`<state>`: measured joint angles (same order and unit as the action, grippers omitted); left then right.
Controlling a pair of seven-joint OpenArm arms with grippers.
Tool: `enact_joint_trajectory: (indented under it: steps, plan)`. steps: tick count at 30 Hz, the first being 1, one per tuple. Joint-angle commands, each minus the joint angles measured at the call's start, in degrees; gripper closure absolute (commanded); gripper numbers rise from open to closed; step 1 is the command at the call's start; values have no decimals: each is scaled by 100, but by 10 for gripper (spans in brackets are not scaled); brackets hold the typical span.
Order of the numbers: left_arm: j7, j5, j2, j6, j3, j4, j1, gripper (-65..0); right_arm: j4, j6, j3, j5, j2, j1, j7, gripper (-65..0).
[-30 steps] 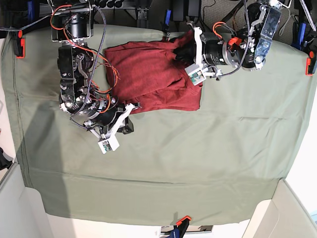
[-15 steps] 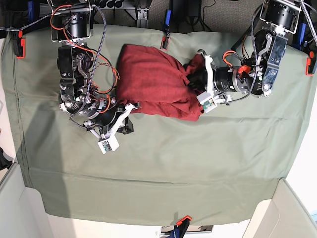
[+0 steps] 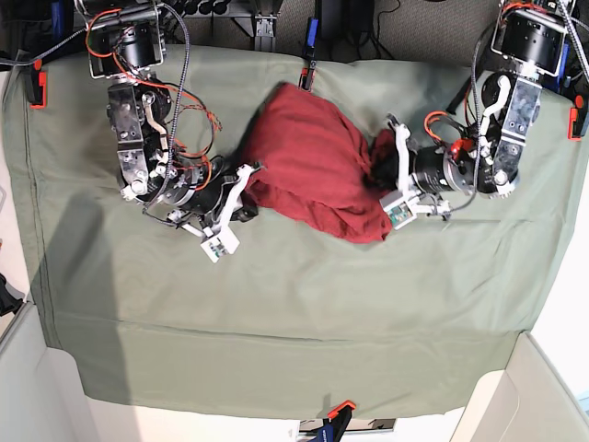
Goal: Fold the T-shirt properly
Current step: 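Fold the bundle over with the left gripper toward the right gripper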
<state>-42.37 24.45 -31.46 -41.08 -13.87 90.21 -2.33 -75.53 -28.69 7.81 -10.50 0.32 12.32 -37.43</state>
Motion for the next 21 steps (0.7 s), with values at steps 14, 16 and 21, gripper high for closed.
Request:
enact_joint_trajectory:
  steps: [14, 16, 21]
  plan:
    - [1858, -1062, 129, 108, -592, -1598, -1370, 0, -120, -46, 2, -612, 70, 55, -52, 0]
    - [2068, -1285, 249, 108, -966, -1875, -1615, 0, -120, -44, 4, -632, 59, 52, -55, 0]
    - [2162, -1399, 603, 108, -1436, -2396, -2173, 0, -120, -44, 2, -625, 61, 55, -57, 0]
